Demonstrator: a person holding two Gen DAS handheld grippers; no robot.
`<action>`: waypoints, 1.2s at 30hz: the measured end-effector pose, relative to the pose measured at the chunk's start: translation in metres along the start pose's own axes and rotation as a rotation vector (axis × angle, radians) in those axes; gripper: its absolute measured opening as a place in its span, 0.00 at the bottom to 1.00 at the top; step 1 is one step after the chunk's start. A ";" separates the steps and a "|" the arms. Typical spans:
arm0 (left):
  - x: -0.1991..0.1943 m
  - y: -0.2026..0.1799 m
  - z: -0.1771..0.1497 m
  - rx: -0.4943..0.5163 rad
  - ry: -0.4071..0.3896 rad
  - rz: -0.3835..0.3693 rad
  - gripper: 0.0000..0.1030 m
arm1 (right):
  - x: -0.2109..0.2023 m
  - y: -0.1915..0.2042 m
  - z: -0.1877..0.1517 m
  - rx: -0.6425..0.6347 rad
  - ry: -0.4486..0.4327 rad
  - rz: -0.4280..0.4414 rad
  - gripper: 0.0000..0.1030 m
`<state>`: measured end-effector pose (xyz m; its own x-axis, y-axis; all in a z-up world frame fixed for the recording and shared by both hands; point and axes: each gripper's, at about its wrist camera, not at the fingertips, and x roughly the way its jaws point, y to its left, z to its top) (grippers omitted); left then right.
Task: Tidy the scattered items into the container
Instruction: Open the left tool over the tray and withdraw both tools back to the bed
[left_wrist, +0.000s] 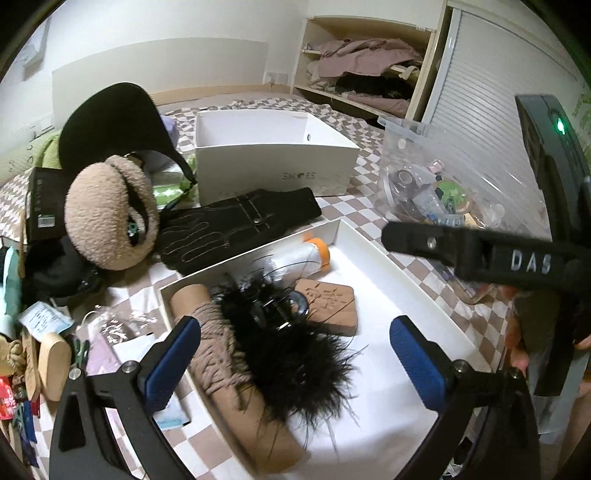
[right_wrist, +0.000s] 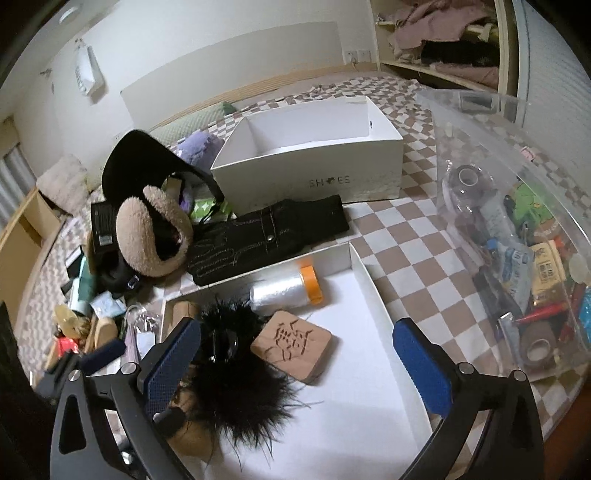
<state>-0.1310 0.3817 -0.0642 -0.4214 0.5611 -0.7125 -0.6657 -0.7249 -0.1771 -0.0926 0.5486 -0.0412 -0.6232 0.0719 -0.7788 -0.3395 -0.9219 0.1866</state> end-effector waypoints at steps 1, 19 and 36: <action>-0.004 0.002 -0.001 -0.004 -0.005 0.002 1.00 | -0.001 0.003 -0.002 -0.003 -0.002 0.000 1.00; -0.079 0.076 -0.037 -0.088 -0.086 0.120 1.00 | -0.007 0.060 -0.040 -0.007 -0.031 0.053 1.00; -0.154 0.179 -0.100 -0.201 -0.138 0.290 1.00 | 0.003 0.168 -0.078 -0.191 -0.081 0.172 1.00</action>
<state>-0.1241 0.1255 -0.0538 -0.6629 0.3597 -0.6567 -0.3779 -0.9179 -0.1213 -0.0961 0.3638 -0.0587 -0.7172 -0.0685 -0.6935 -0.0897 -0.9778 0.1893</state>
